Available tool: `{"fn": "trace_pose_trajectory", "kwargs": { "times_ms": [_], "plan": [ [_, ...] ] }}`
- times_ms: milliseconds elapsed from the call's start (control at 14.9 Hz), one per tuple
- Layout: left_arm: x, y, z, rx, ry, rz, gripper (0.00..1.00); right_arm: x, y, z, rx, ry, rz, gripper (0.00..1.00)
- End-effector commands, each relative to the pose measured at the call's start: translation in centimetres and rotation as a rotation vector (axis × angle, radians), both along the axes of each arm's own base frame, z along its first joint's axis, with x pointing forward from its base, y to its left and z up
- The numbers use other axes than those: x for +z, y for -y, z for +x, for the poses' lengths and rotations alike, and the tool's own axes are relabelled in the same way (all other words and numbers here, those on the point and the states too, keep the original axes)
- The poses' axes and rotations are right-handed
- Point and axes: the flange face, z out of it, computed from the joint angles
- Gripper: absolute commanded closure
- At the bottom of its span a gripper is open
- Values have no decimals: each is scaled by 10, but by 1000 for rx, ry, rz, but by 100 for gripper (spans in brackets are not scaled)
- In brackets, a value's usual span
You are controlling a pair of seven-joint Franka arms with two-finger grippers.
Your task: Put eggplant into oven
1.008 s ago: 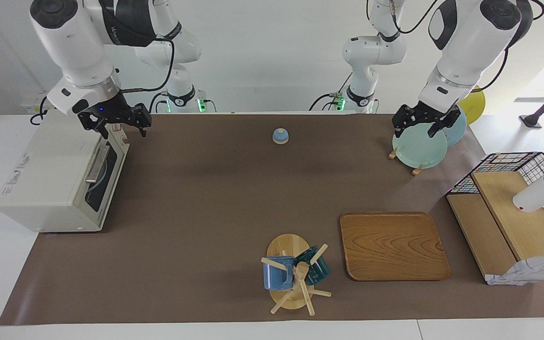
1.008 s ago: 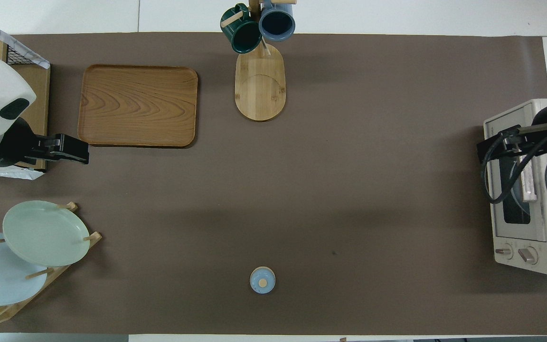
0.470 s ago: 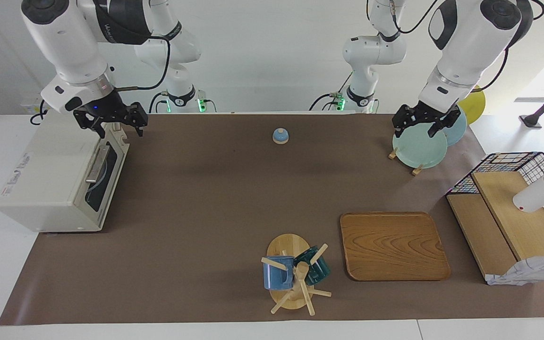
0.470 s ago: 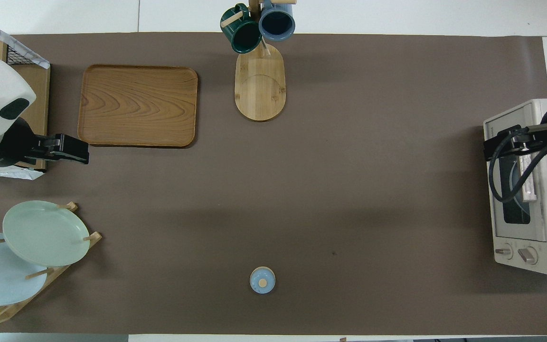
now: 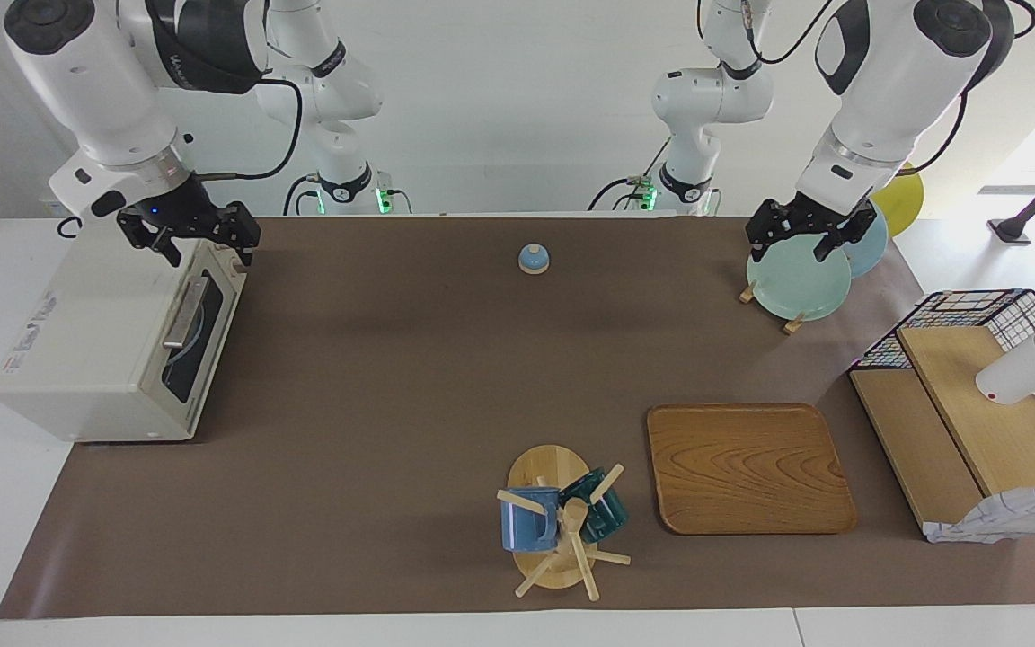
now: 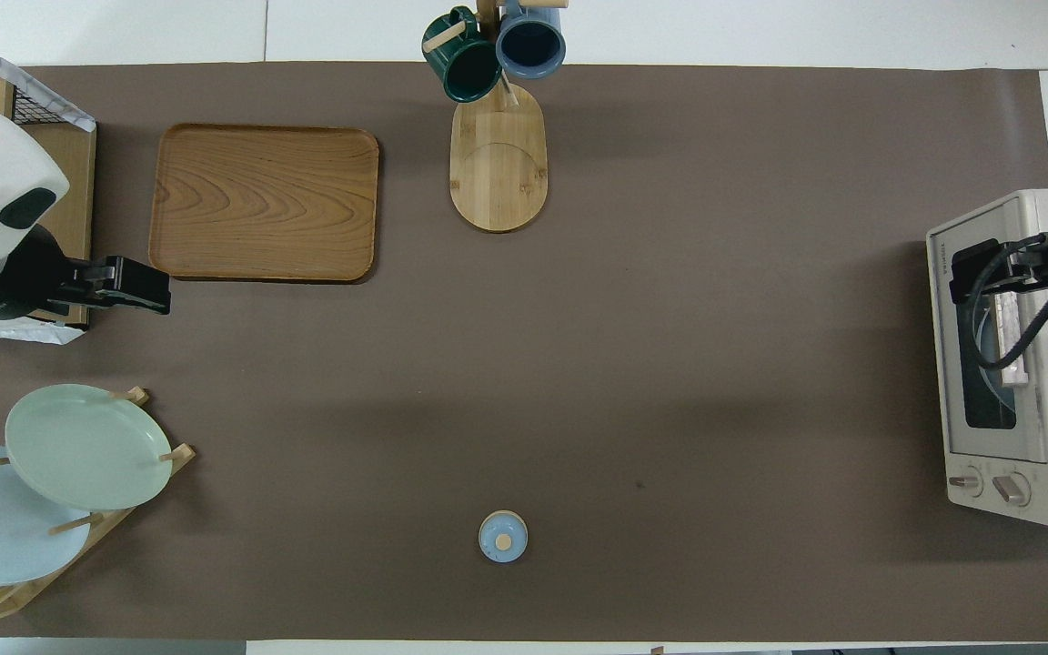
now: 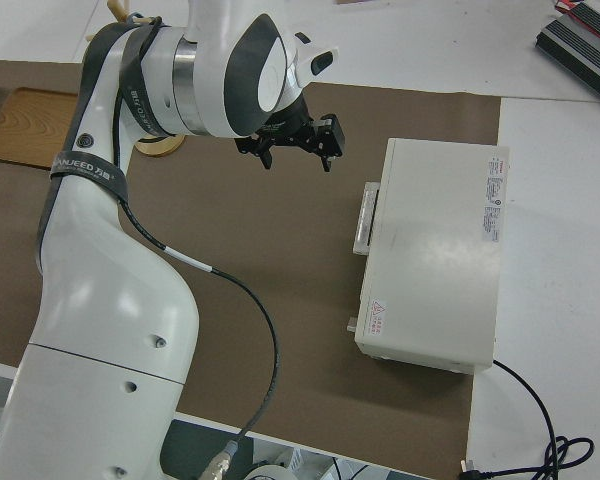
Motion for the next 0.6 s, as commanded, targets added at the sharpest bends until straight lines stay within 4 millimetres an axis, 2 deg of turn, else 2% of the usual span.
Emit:
{"fn": "trace_pose_trajectory", "kwargs": {
  "times_ms": [0, 538],
  "plan": [
    [3, -4, -5, -4, 8, 20, 0, 3, 2, 2, -16, 14, 20, 0],
    [3, -4, -5, -4, 8, 20, 0, 3, 2, 3, -17, 6, 21, 0]
  ]
}}
